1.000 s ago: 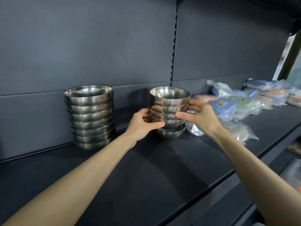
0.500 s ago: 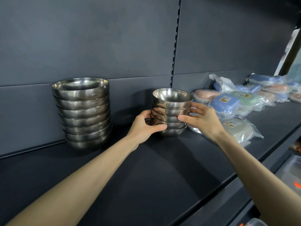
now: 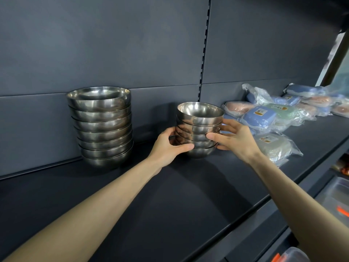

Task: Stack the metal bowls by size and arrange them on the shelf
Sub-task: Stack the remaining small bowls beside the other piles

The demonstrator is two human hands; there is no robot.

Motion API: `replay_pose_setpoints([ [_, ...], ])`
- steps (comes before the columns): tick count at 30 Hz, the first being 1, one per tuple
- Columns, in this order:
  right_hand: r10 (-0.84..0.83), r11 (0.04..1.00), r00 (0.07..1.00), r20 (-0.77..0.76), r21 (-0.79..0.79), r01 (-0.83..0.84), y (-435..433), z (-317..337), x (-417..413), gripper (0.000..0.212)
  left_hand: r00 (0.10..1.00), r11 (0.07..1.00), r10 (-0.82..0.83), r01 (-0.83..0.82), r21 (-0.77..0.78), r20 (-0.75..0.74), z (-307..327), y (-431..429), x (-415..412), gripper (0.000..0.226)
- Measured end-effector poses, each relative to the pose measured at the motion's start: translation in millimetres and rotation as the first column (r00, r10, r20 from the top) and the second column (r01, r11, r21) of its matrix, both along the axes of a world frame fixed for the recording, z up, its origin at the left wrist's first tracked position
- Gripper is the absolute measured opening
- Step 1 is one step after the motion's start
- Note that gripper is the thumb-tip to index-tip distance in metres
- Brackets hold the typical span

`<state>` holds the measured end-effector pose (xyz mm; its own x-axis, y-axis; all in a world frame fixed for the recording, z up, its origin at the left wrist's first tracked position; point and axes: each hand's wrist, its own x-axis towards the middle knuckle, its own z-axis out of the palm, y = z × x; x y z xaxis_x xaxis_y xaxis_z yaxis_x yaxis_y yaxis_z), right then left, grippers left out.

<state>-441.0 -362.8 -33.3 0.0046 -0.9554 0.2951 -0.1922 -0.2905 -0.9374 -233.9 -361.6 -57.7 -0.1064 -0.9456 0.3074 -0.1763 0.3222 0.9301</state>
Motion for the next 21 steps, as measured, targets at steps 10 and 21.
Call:
replay_pose_setpoints([
  [10,0.032,0.999,0.999,0.008,-0.008,-0.031,51.9,2.6,17.7,0.044,1.0,1.0,-0.005,0.005,0.006,-0.02,-2.9,49.4,17.7,0.043],
  [21,0.202,0.979,0.979,-0.009,-0.024,-0.202,120.2,2.2,63.8,0.039,0.988,0.988,0.155,-0.155,-0.016,-0.001,-4.5,152.6,61.6,0.039],
])
